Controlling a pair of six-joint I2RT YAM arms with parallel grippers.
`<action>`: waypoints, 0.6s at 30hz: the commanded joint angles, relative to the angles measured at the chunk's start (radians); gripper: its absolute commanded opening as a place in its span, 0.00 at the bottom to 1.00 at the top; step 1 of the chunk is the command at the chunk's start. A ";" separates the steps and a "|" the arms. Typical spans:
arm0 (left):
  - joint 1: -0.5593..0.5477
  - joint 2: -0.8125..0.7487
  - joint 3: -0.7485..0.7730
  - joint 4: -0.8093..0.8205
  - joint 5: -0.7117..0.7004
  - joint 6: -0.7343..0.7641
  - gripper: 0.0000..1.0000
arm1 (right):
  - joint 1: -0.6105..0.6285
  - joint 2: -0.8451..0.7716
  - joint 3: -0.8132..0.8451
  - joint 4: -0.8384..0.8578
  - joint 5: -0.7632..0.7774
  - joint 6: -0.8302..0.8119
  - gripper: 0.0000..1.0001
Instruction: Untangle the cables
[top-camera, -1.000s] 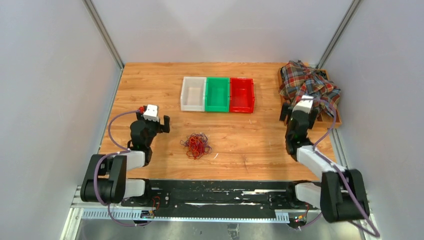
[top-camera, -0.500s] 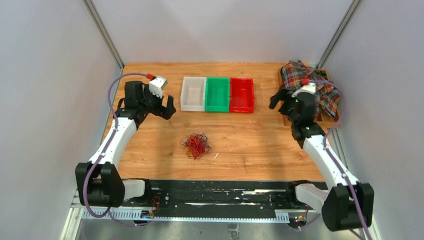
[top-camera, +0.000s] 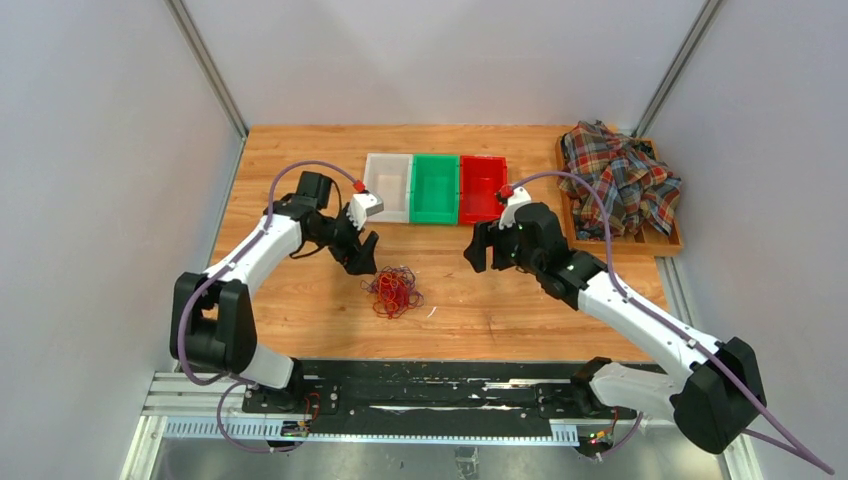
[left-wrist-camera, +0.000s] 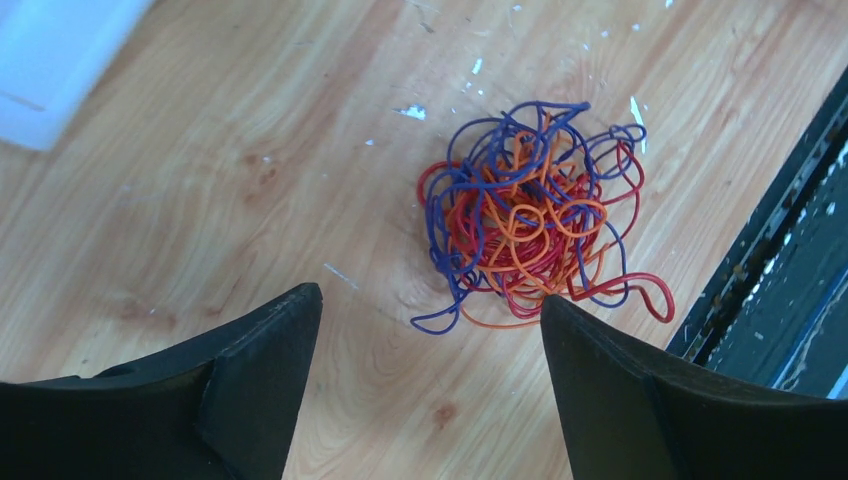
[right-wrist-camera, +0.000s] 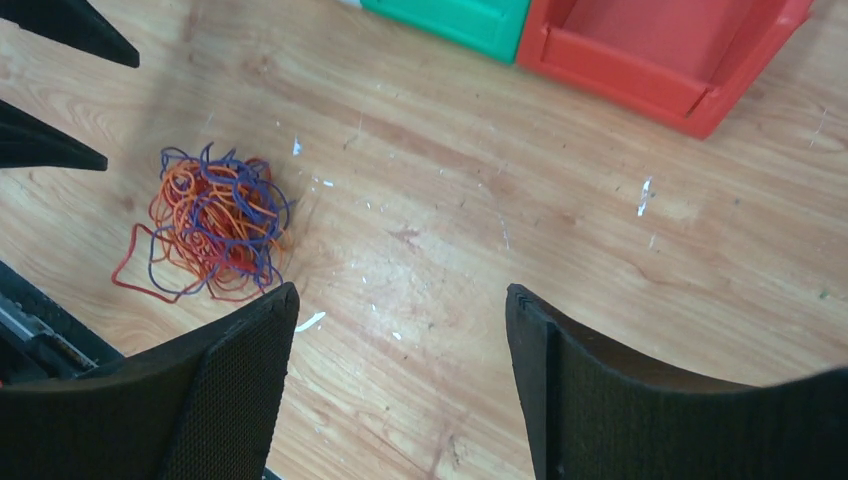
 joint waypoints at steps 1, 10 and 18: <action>-0.025 0.055 0.031 -0.053 0.054 0.149 0.82 | 0.024 0.009 -0.001 -0.089 -0.006 0.001 0.75; -0.073 0.118 0.032 -0.053 0.058 0.244 0.63 | 0.060 0.031 0.002 -0.070 0.010 0.019 0.65; -0.086 0.185 0.092 -0.119 0.081 0.294 0.32 | 0.070 0.079 0.040 -0.081 -0.054 0.027 0.49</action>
